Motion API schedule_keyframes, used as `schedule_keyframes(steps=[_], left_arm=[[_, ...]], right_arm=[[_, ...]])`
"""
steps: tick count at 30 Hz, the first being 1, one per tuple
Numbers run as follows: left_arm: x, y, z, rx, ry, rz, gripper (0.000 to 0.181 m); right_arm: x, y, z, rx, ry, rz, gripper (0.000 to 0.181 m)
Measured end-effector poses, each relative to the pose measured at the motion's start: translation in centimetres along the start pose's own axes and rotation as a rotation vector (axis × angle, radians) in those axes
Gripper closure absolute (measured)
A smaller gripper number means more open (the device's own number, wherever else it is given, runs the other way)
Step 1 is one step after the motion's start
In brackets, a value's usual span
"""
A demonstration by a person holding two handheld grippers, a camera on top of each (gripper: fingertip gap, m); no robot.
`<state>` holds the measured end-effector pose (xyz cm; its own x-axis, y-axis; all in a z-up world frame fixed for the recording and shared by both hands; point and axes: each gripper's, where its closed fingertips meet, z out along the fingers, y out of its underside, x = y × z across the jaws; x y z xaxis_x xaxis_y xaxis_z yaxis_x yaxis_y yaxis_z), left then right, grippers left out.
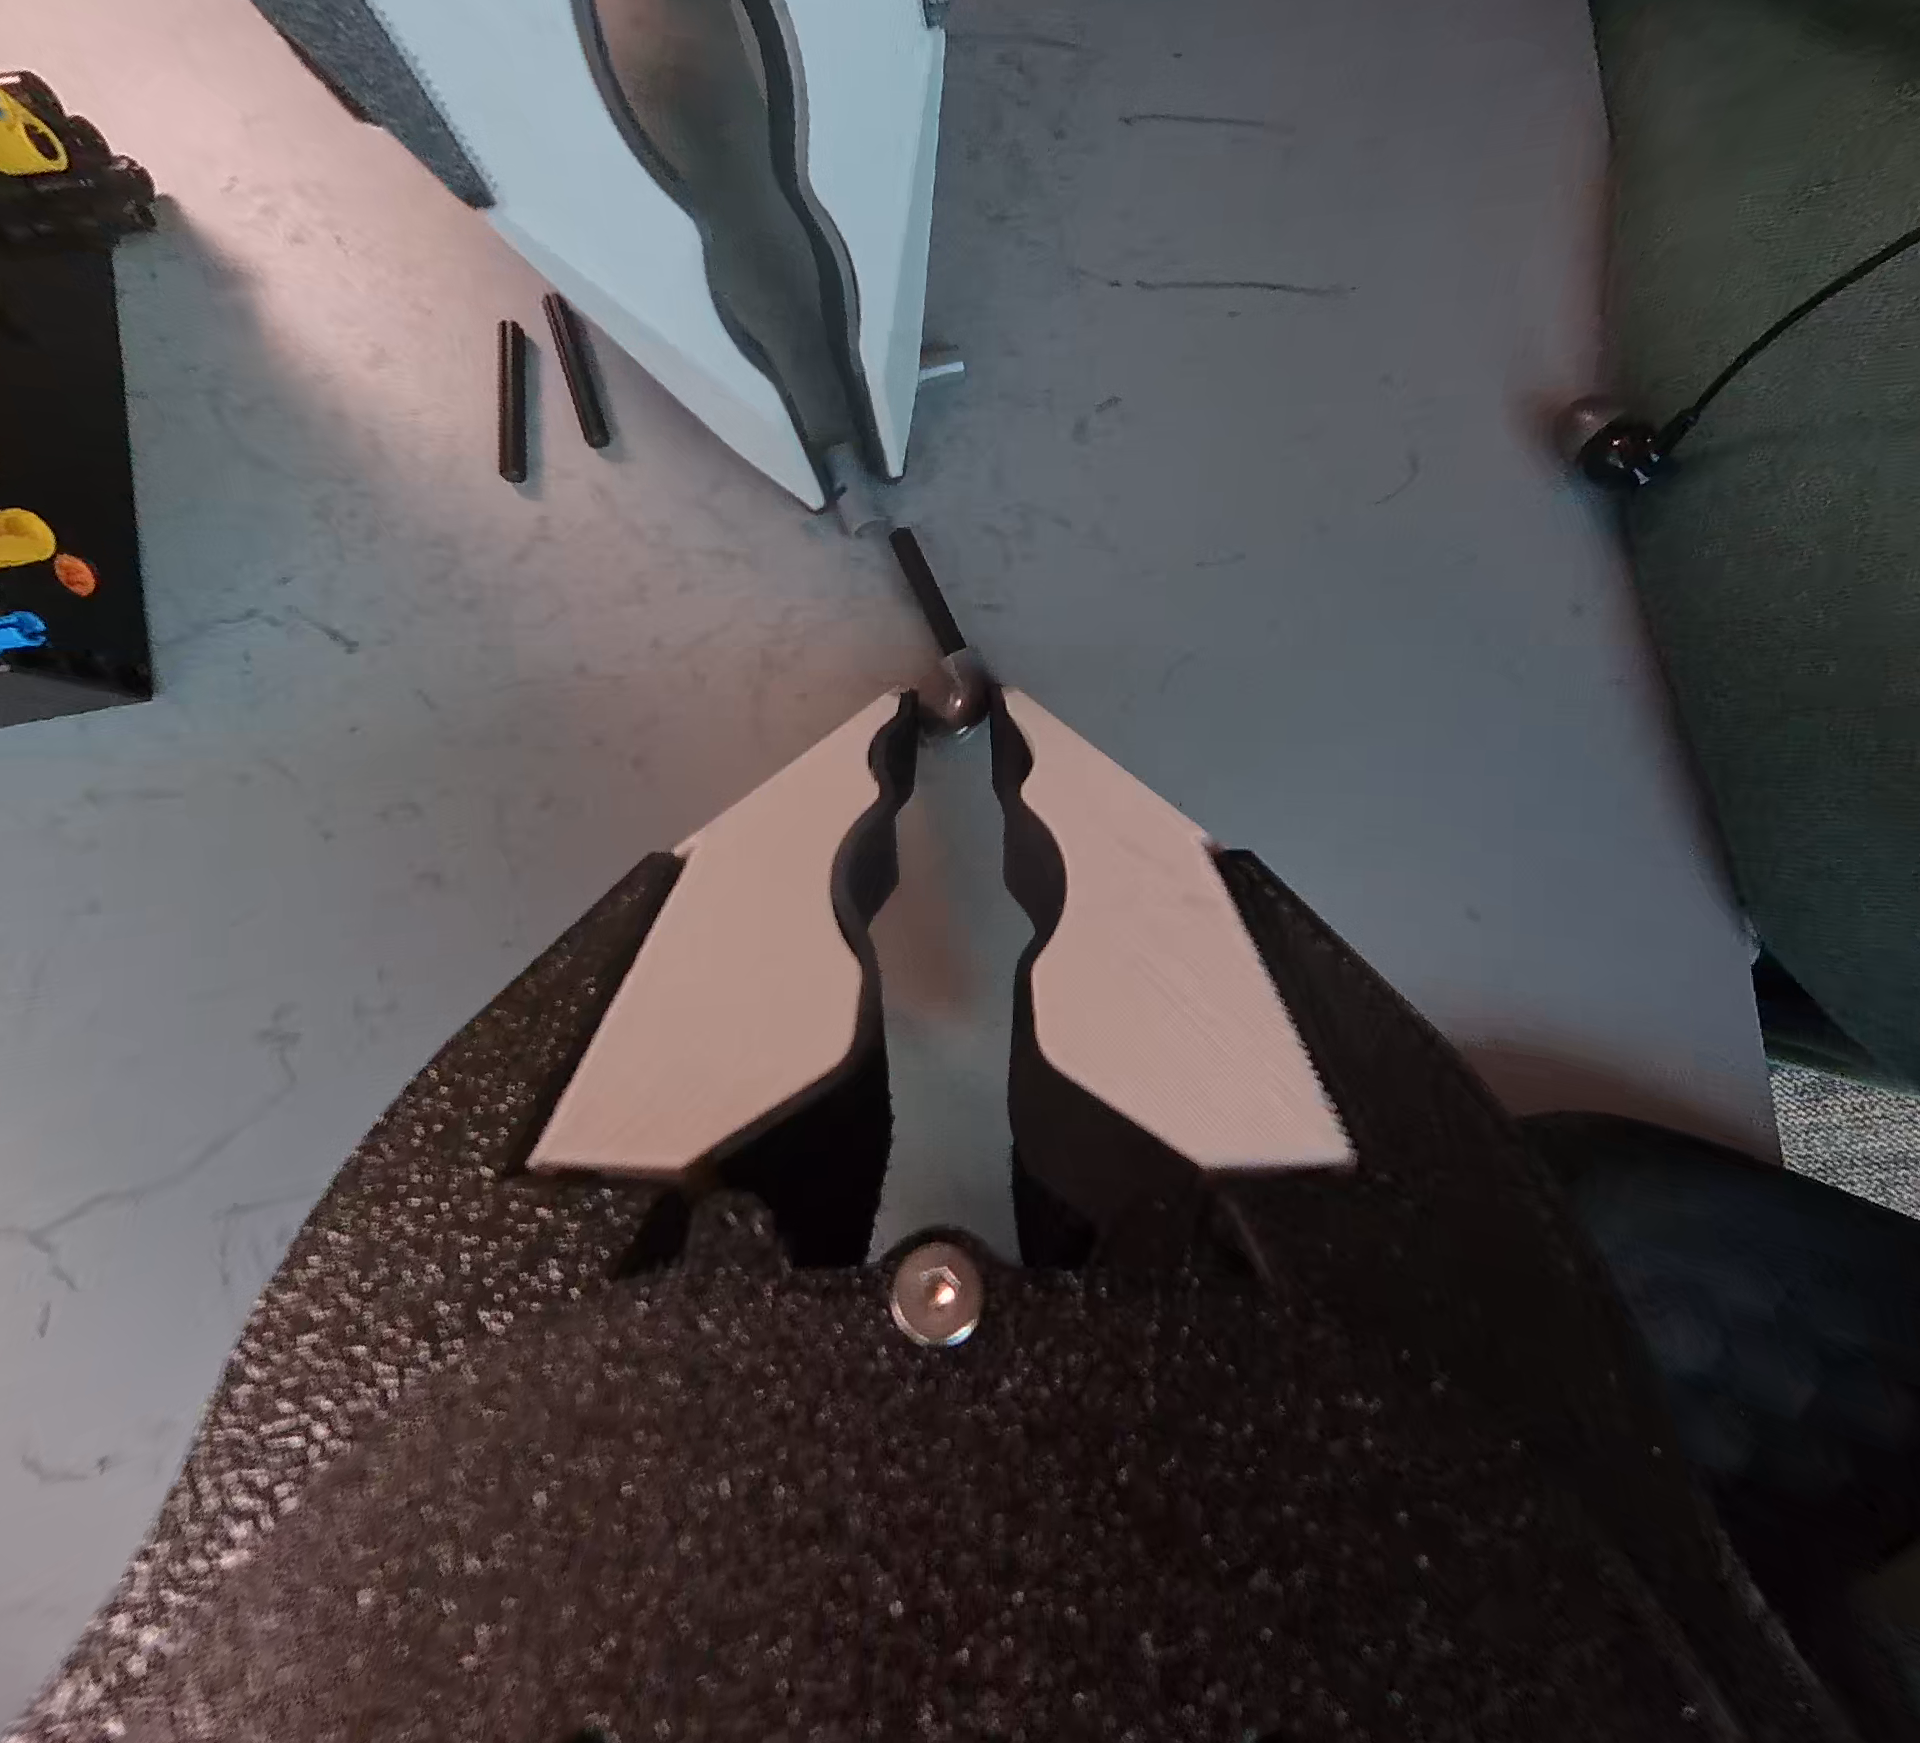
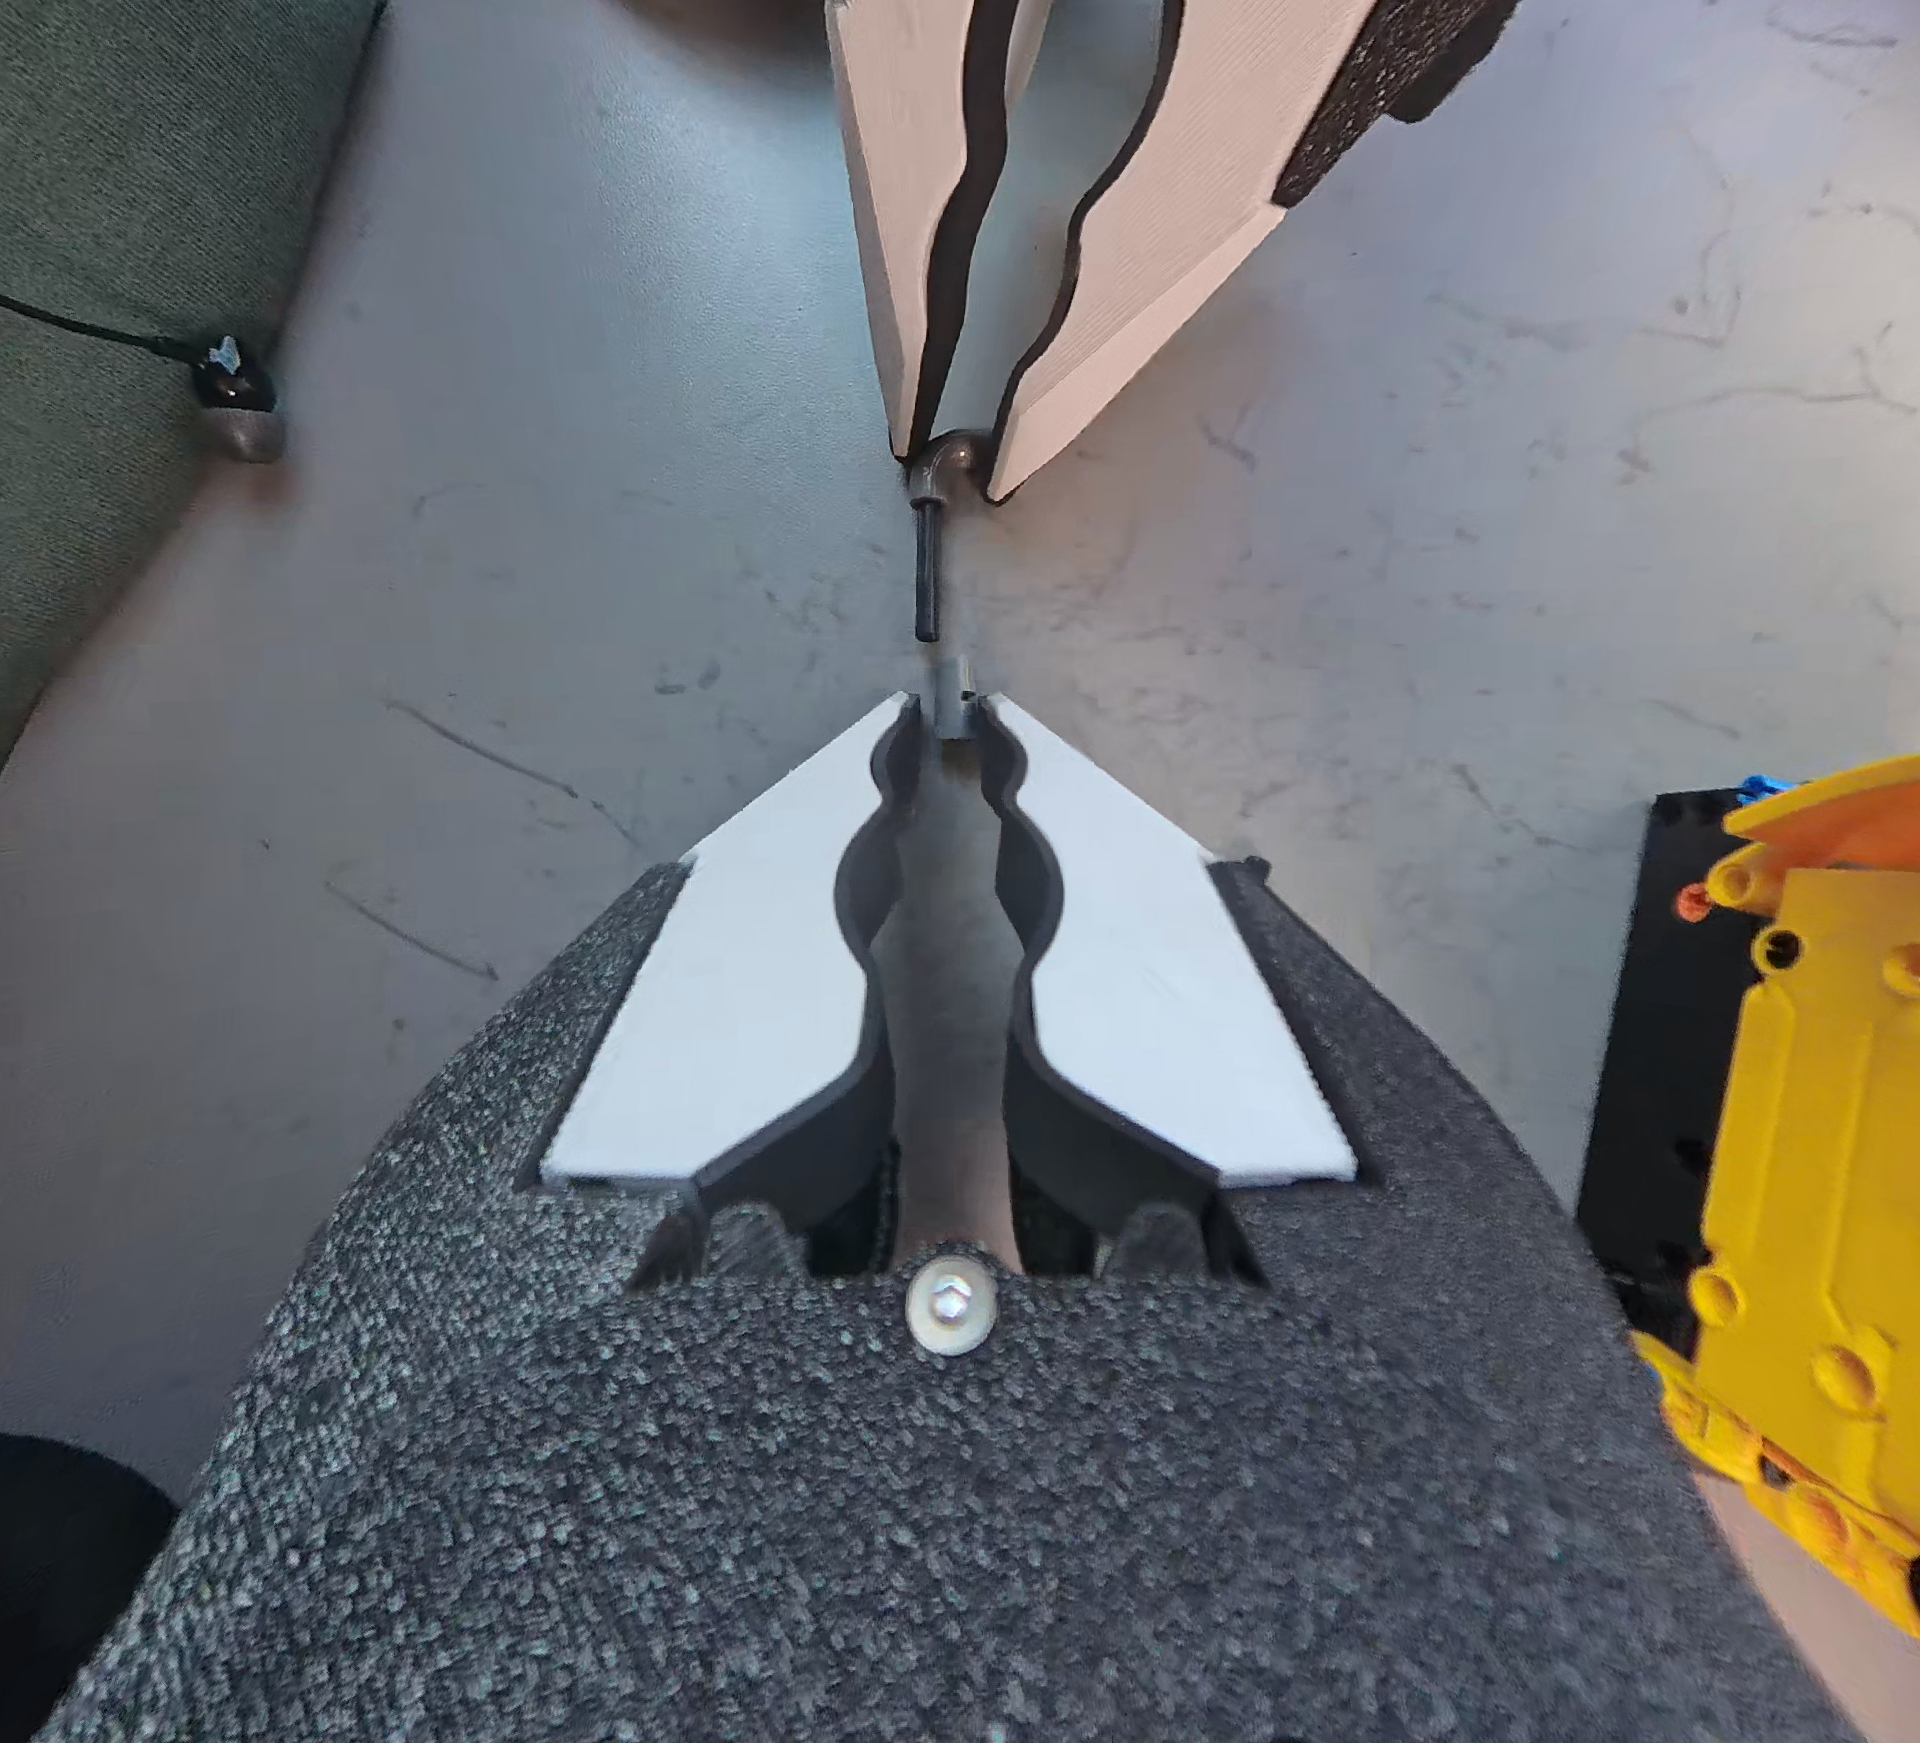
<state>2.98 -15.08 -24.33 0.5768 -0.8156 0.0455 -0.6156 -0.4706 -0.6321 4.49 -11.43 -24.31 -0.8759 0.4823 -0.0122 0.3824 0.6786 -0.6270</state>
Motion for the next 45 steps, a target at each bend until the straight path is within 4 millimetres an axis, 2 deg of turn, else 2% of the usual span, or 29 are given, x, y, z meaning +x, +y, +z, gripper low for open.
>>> schedule_keyframes(steps=[8,18,22,30,31,33,34,42,45], left_arm=[[-0.5,-0.1,0.1,0.001,-0.033,0.021,0.169],[-0.1,-0.5,0.4,-0.007,-0.049,0.092,0.169],[0.0,-0.8,0.4,-0.001,-0.046,0.096,0.169],[0.1,-1.0,0.8,0.021,-0.024,0.090,0.169],[0.1,-1.2,0.9,0.026,-0.026,0.091,0.169],[0.4,-1.9,1.0,0.056,-0.015,0.102,0.169],[0.4,-2.0,1.0,0.054,-0.022,0.112,0.169],[0.4,-1.7,1.4,0.039,-0.010,0.092,0.169],[0.8,-1.8,1.6,0.044,0.005,0.096,0.169]], right_arm=[[-0.5,0.2,-0.2,-0.019,0.009,0.058,0.174],[-0.7,0.2,-0.1,-0.047,-0.015,0.134,0.174],[-1.1,-0.4,0.0,-0.040,-0.036,0.142,0.174],[-1.3,-0.2,0.2,-0.070,-0.034,0.201,0.174],[-1.4,-0.3,0.2,-0.068,-0.036,0.219,0.174],[-1.9,-1.6,0.1,0.011,-0.095,0.326,0.174],[-1.9,-1.5,0.2,0.003,-0.107,0.361,0.174],[-1.8,-1.1,0.8,-0.008,-0.050,0.359,0.174],[-1.9,-1.1,0.4,-0.010,-0.021,0.307,0.160]])
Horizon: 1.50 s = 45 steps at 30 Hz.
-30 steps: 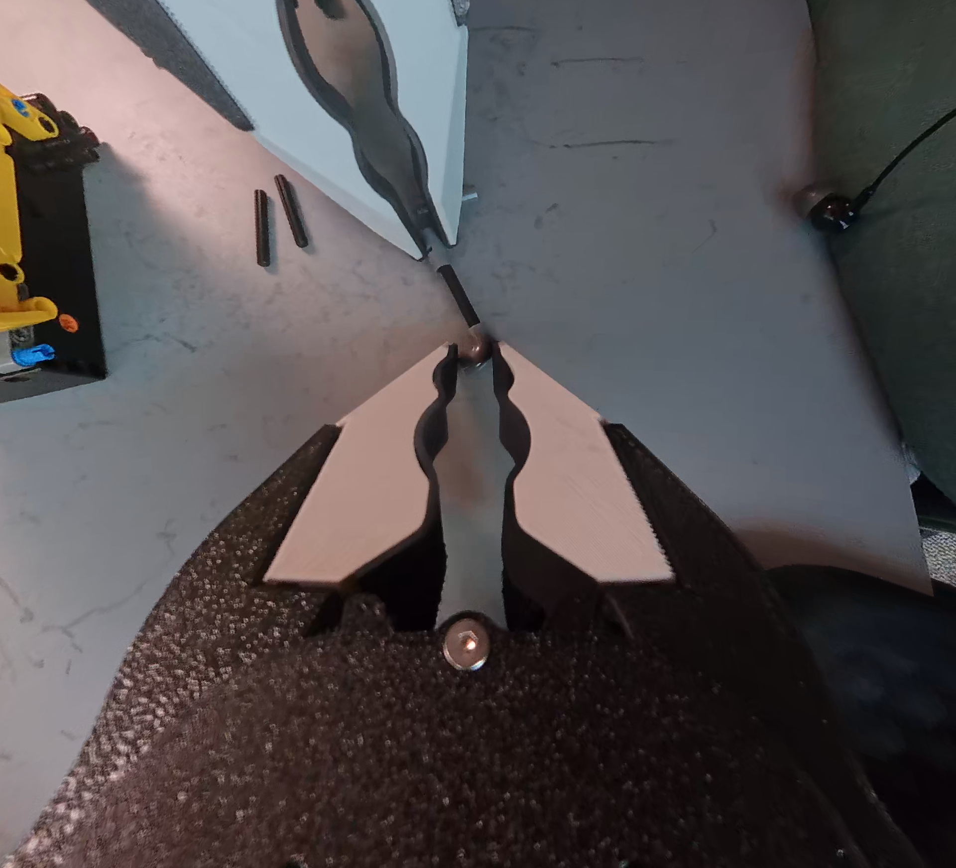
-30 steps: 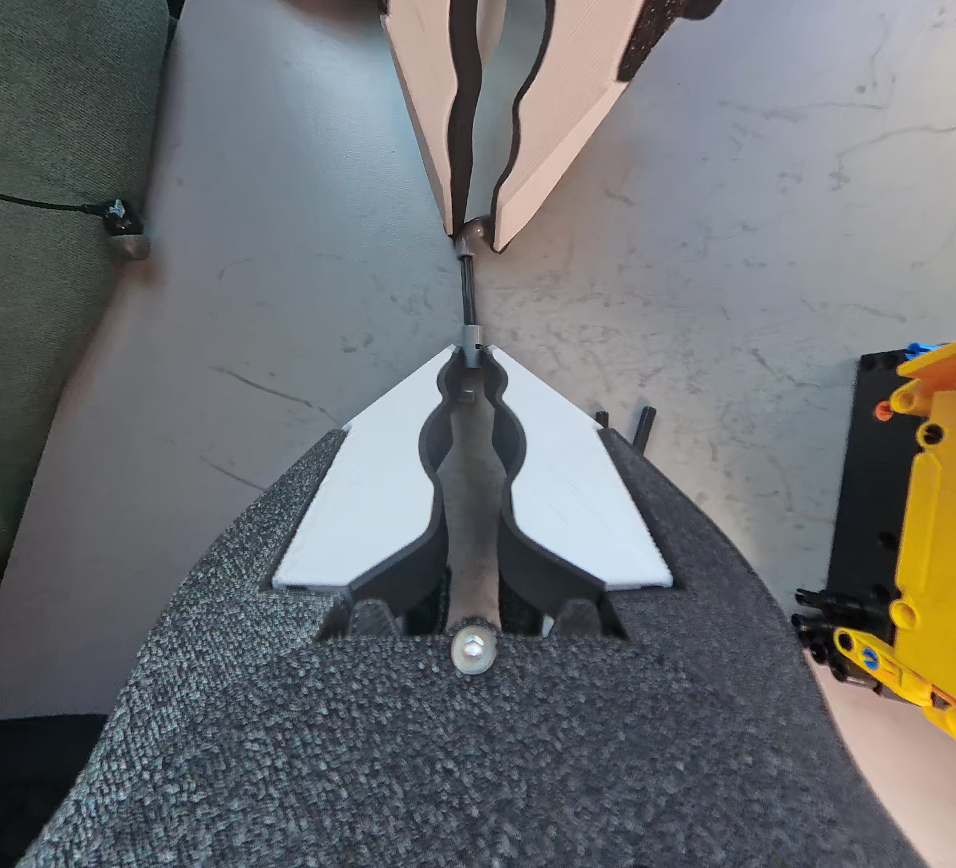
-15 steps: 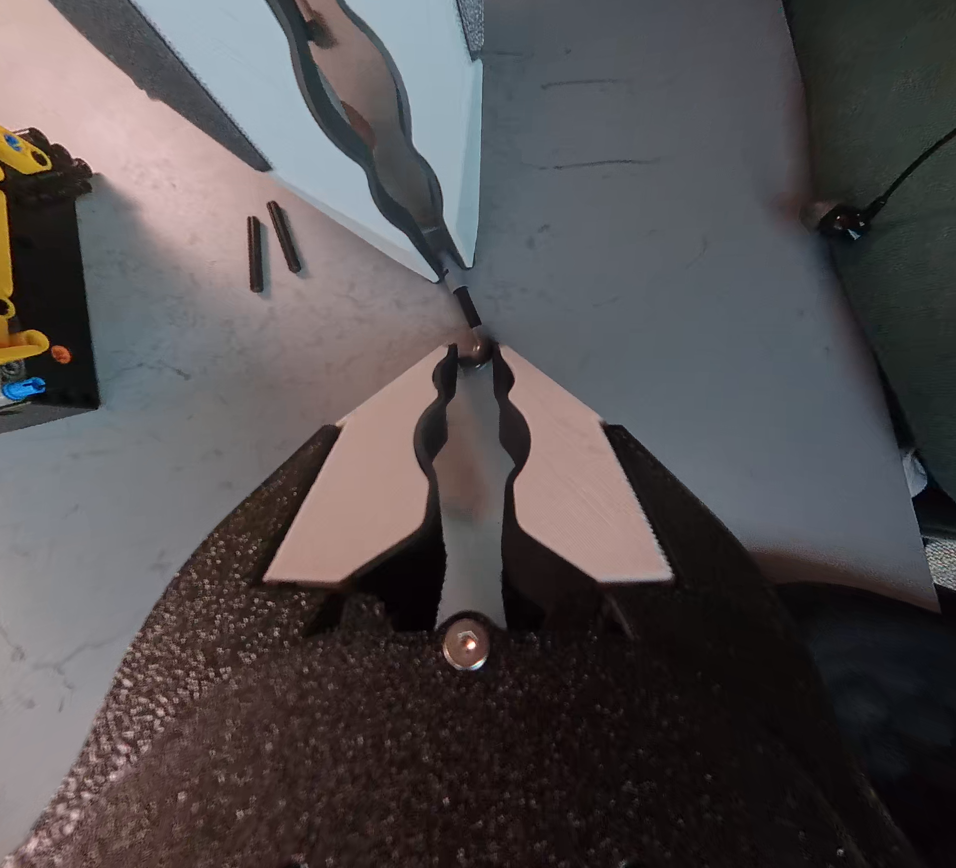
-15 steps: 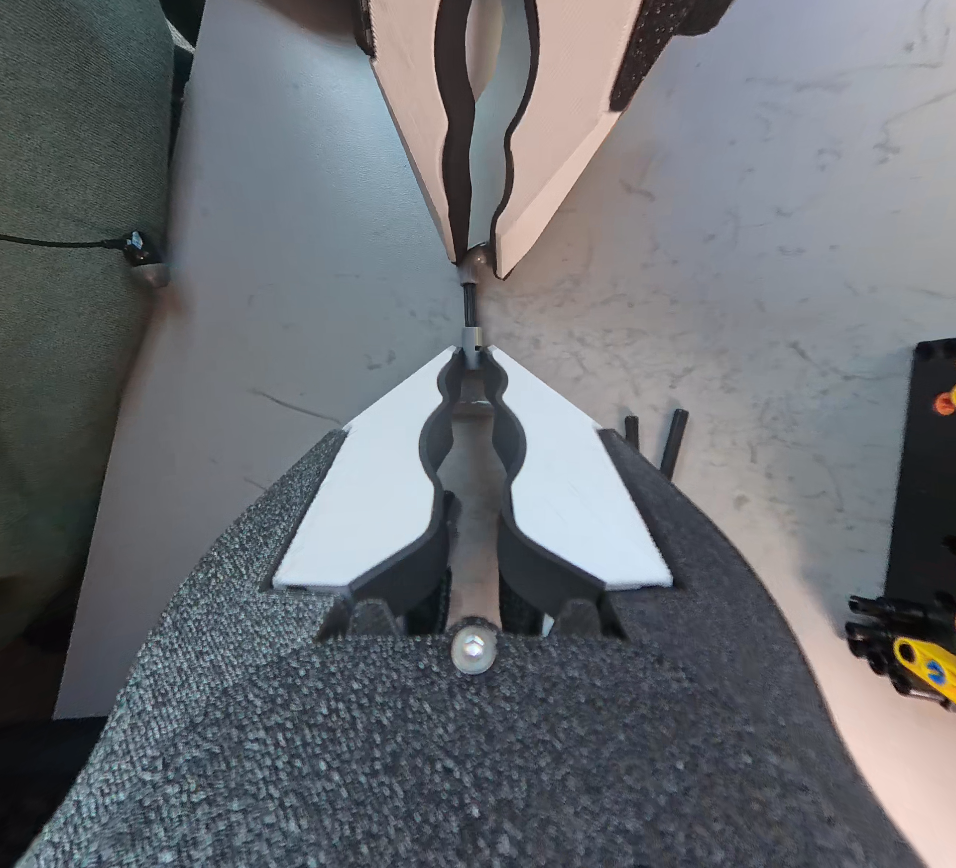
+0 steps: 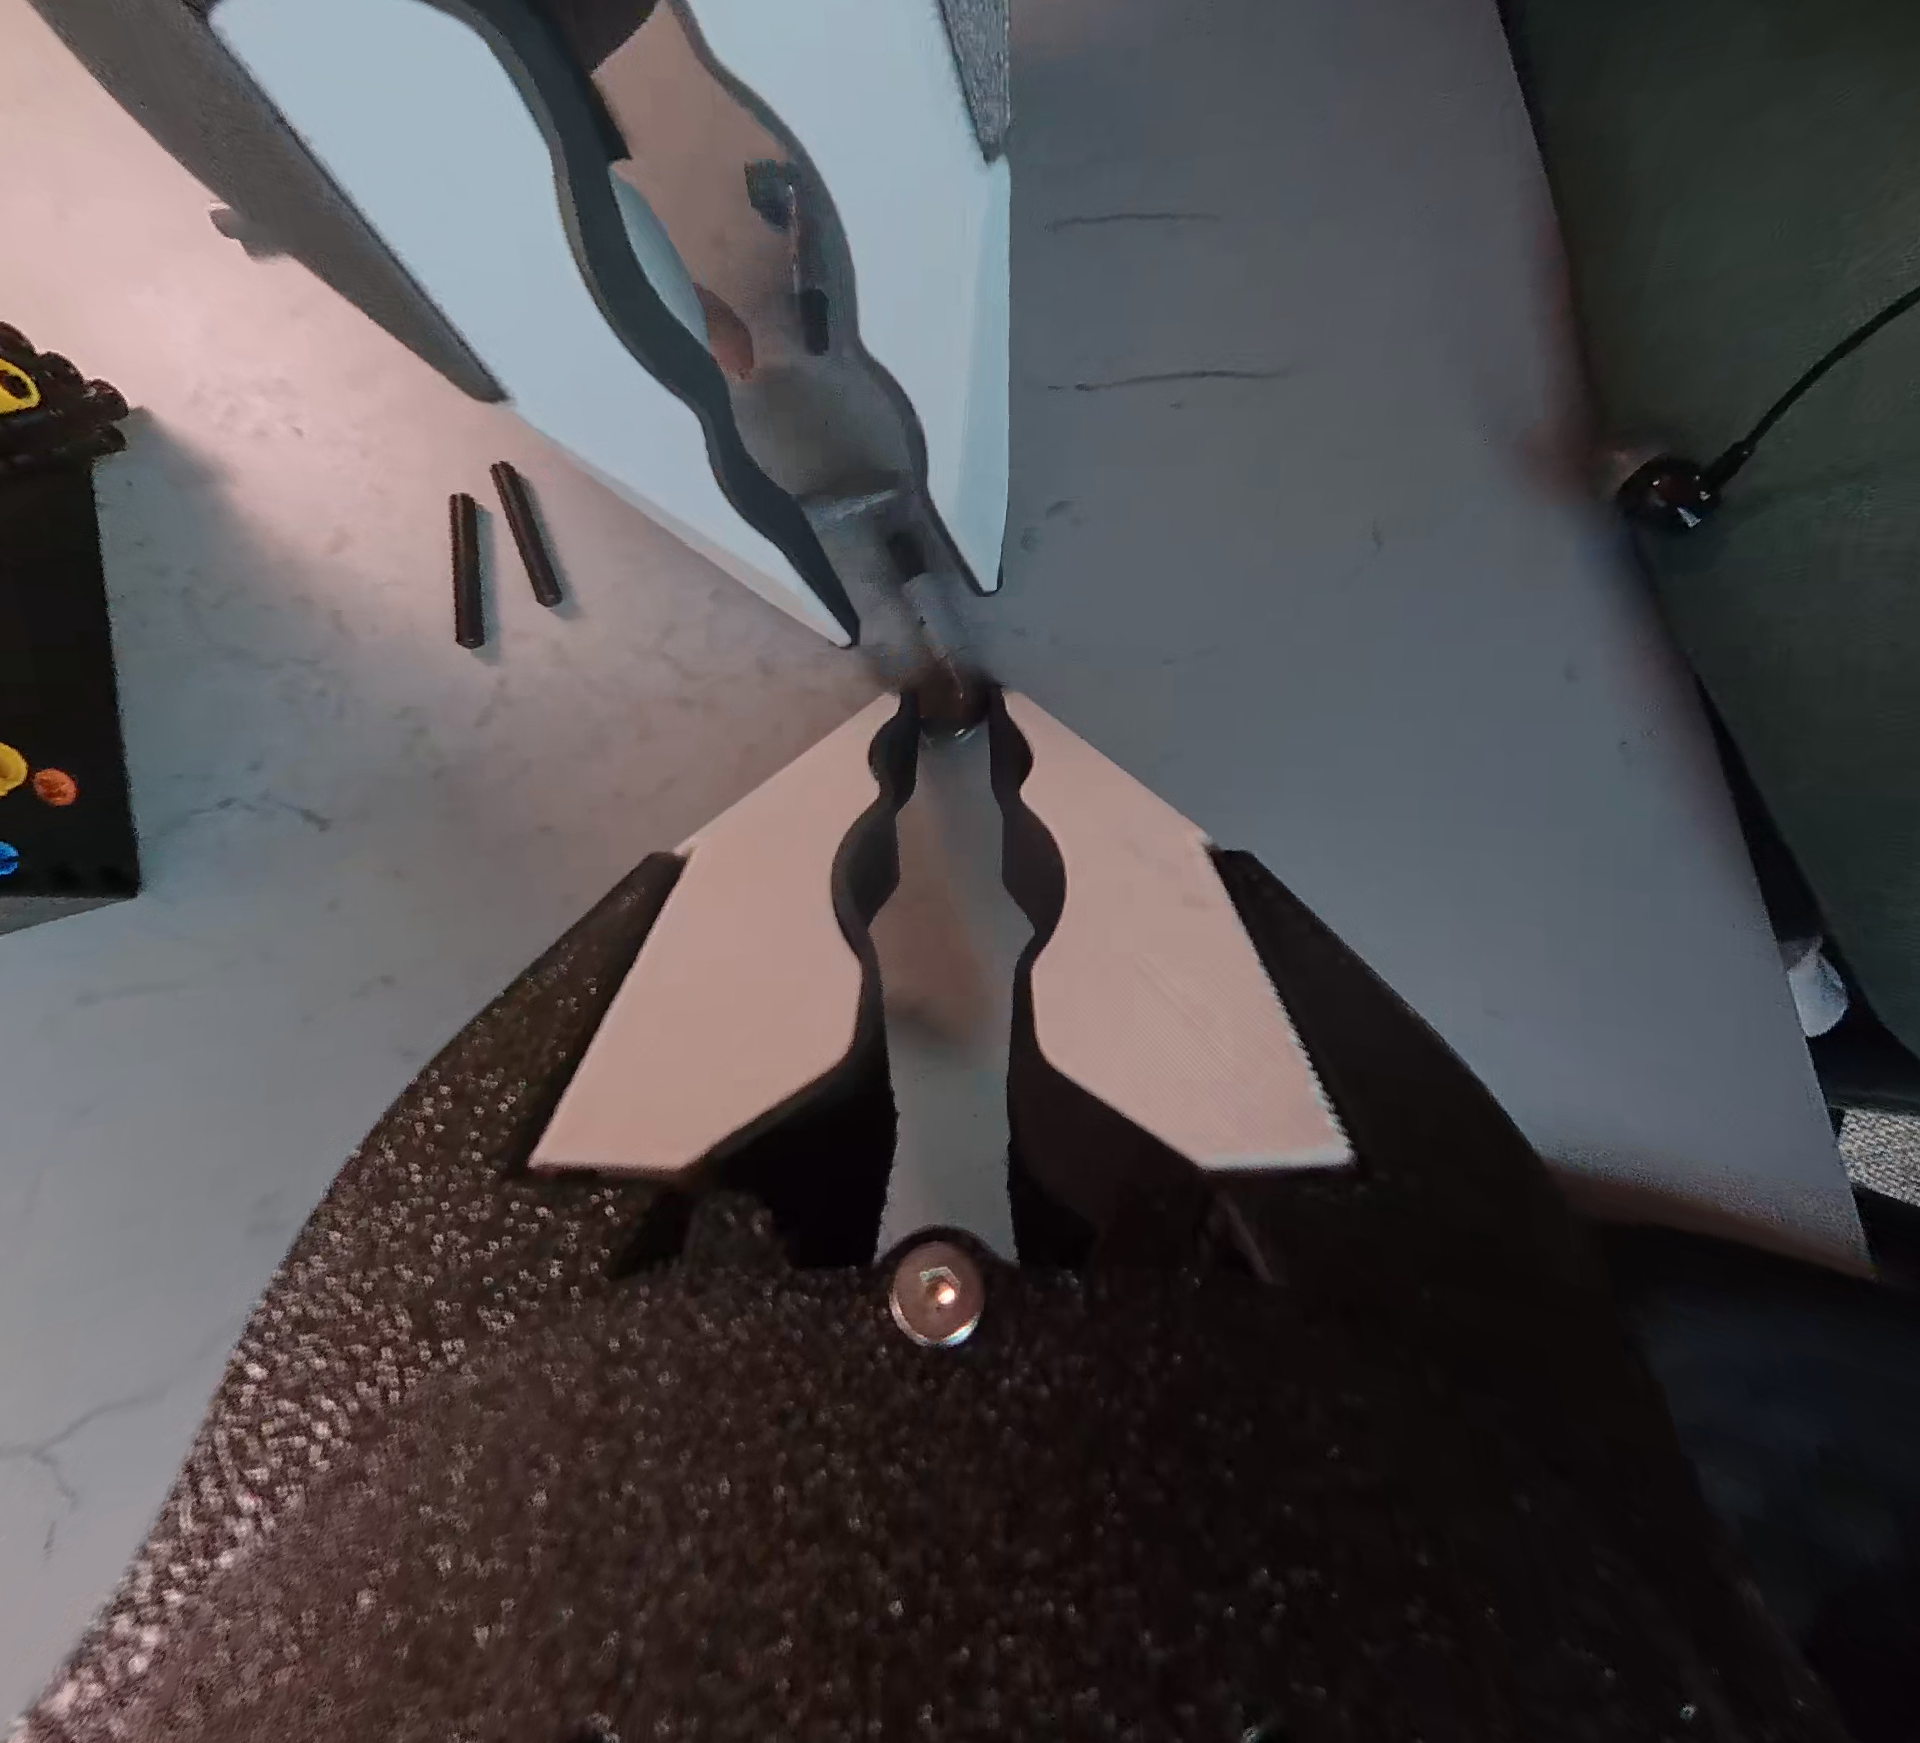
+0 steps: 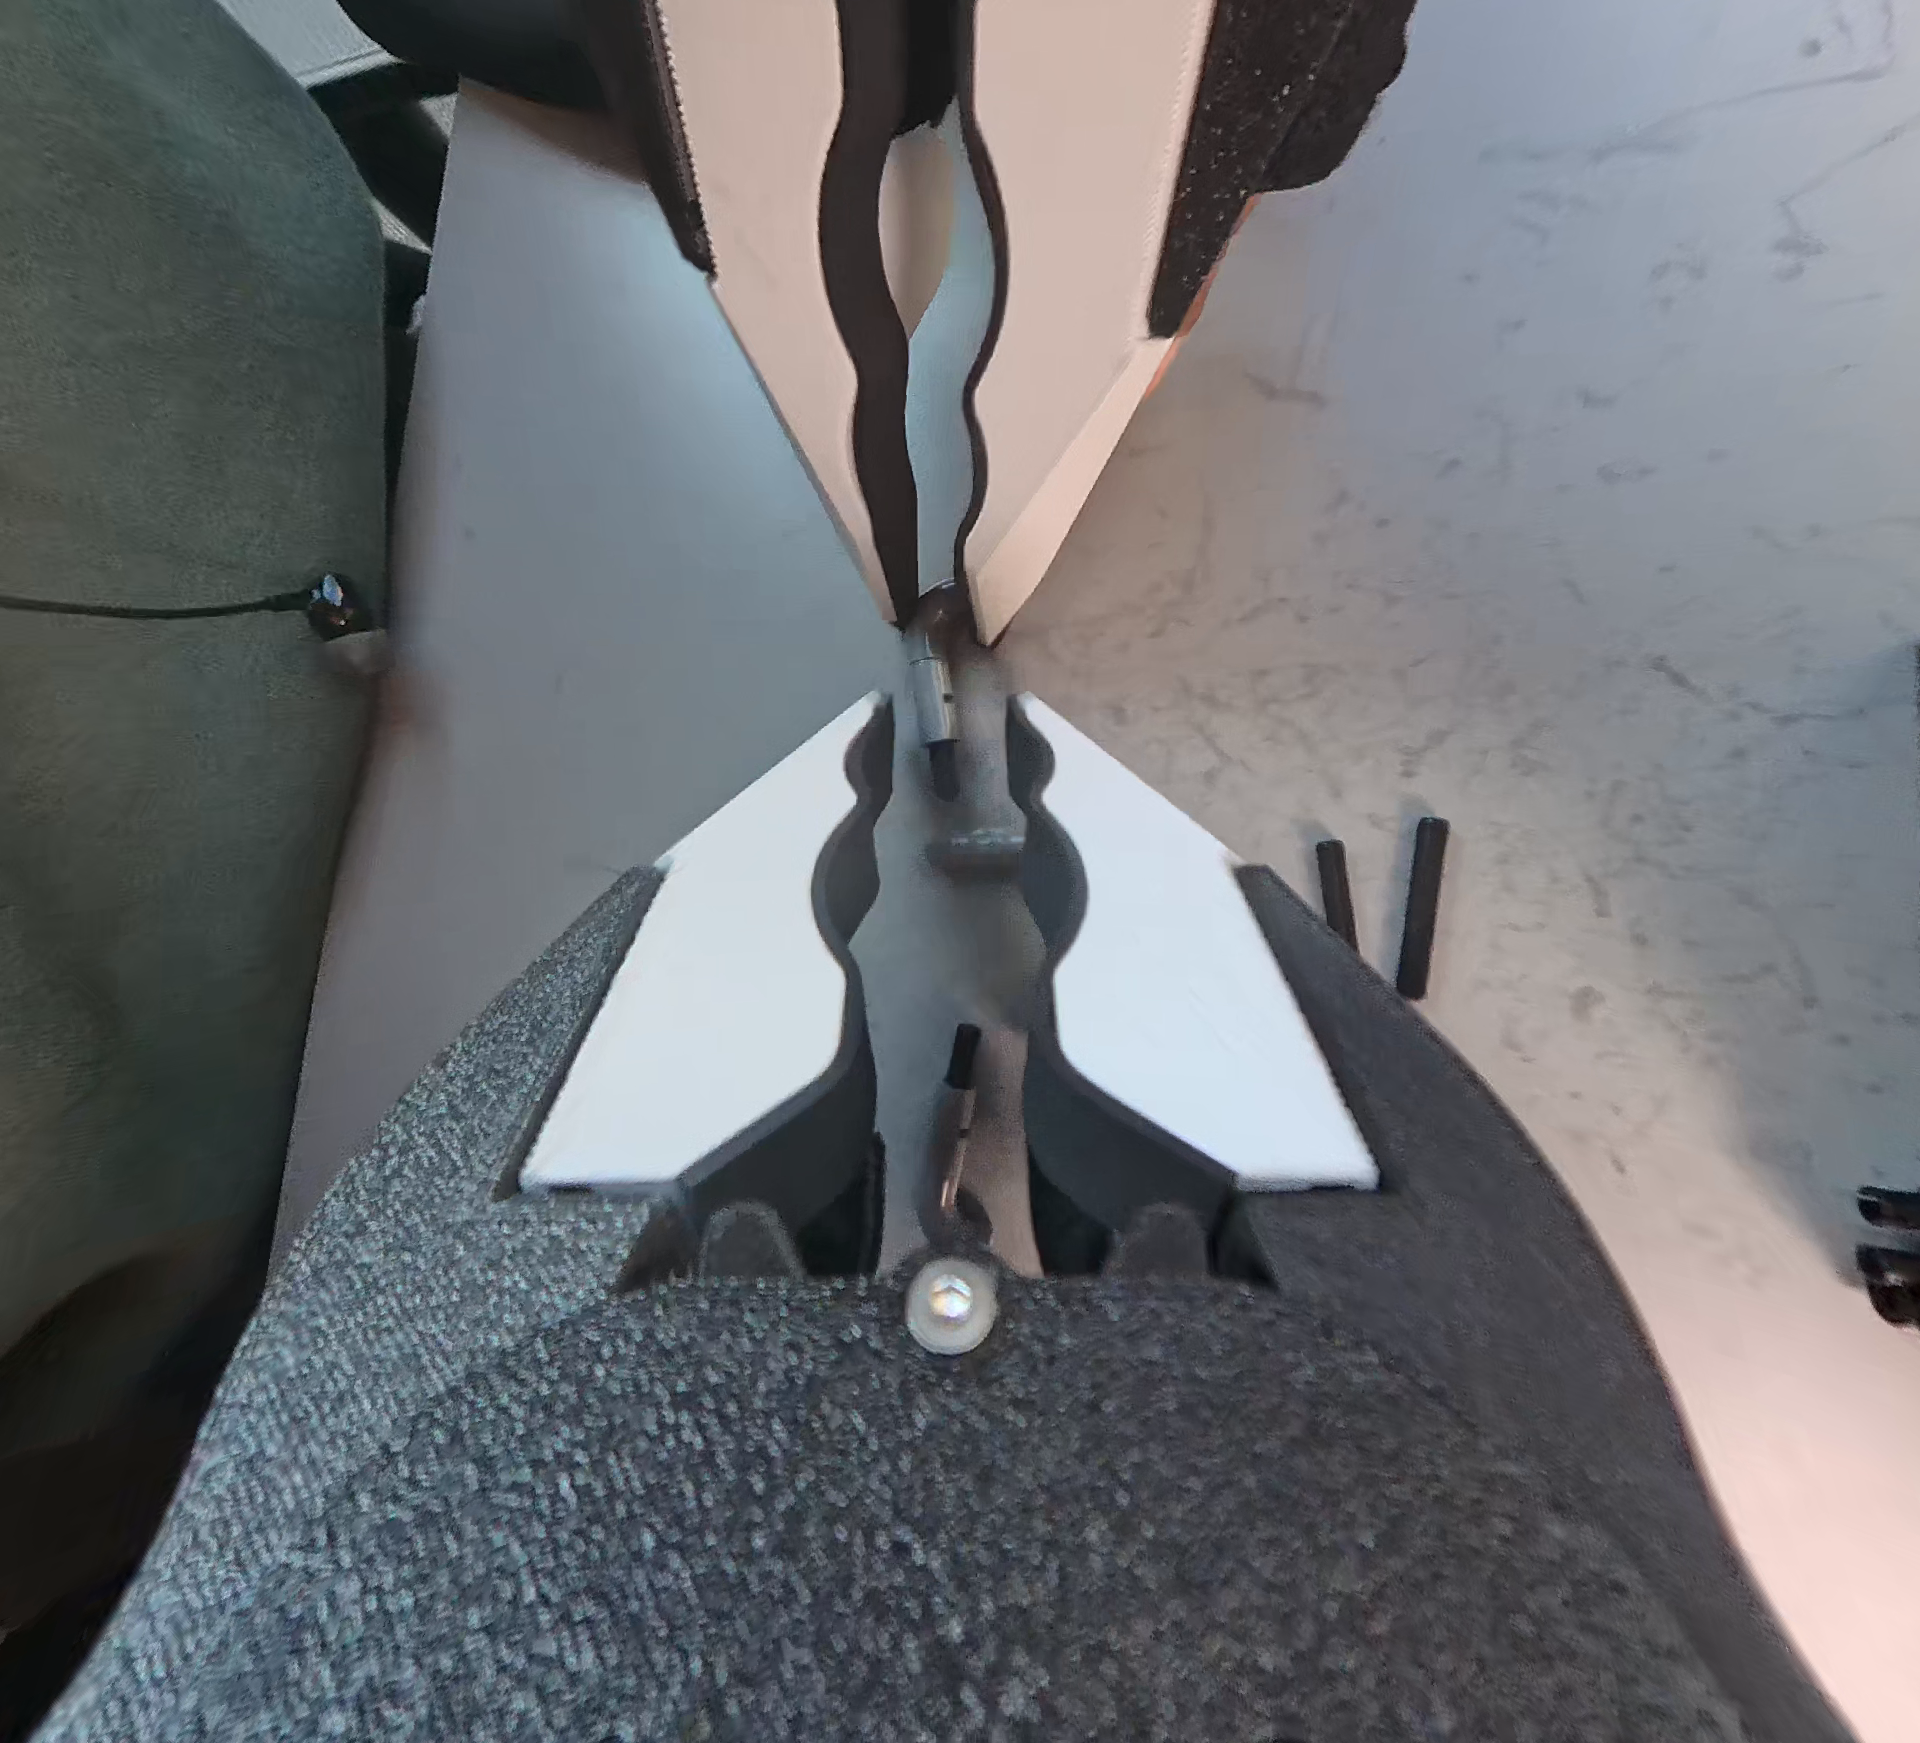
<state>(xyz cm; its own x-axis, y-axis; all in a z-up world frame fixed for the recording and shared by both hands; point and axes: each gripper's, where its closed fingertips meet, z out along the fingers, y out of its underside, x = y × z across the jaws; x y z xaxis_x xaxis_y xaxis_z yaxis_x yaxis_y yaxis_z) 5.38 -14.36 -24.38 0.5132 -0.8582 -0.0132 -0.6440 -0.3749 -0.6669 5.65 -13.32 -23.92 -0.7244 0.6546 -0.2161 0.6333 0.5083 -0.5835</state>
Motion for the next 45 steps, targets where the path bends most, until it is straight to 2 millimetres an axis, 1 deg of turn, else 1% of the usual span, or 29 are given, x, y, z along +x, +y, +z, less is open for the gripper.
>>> schedule_keyframes(steps=[2,4,7,9,13,17,20,23,26,29,31,34,38,40,45], left_arm=[[0.1,0.0,0.0,-0.001,-0.003,0.009,0.169],[0.2,0.0,0.0,-0.001,0.000,0.015,0.169],[0.2,0.0,0.0,0.002,0.000,0.016,0.168],[0.2,0.1,-0.1,0.003,-0.001,0.016,0.168],[-0.1,0.2,-0.2,0.001,-0.015,0.009,0.162],[-0.5,0.4,-0.6,0.001,-0.034,-0.005,0.161],[-0.2,-0.5,-0.6,0.046,-0.010,-0.010,0.161],[0.1,-1.1,0.0,0.071,0.007,-0.017,0.161],[0.1,-0.9,0.7,0.048,0.004,-0.010,0.163],[-0.1,-0.9,0.8,0.041,-0.004,-0.014,0.169],[-0.1,-0.9,0.8,0.037,-0.009,-0.011,0.170],[-0.2,-0.8,0.7,0.030,-0.017,-0.007,0.172],[-0.3,-0.7,0.6,0.027,-0.024,-0.009,0.173],[-0.4,-0.6,0.6,0.026,-0.030,-0.009,0.173],[-0.6,-0.5,0.4,0.020,-0.043,-0.011,0.170]], right_arm=[[-0.3,0.0,-0.8,0.010,0.007,-0.050,0.155],[-0.5,0.2,-1.7,0.024,0.023,-0.093,0.155],[-0.2,1.2,-2.6,0.013,0.076,-0.130,0.154],[0.1,1.8,-2.9,0.010,0.106,-0.116,0.153],[0.0,2.7,-2.8,-0.015,0.138,-0.099,0.152],[-0.1,3.0,-2.2,-0.027,0.145,-0.088,0.152],[0.1,2.7,-1.9,-0.028,0.153,-0.070,0.152],[0.2,2.5,-1.6,-0.033,0.164,-0.053,0.153],[0.8,2.3,-1.5,-0.032,0.191,-0.031,0.161],[1.1,2.4,-1.6,-0.032,0.207,-0.038,0.169],[0.9,2.5,-1.6,-0.031,0.203,-0.053,0.174],[0.9,2.7,-1.8,-0.034,0.206,-0.079,0.174],[1.0,3.6,-2.5,-0.058,0.214,-0.118,0.174],[1.2,3.8,-2.7,-0.061,0.224,-0.123,0.168],[1.2,2.8,-2.7,-0.018,0.233,-0.147,0.165]])
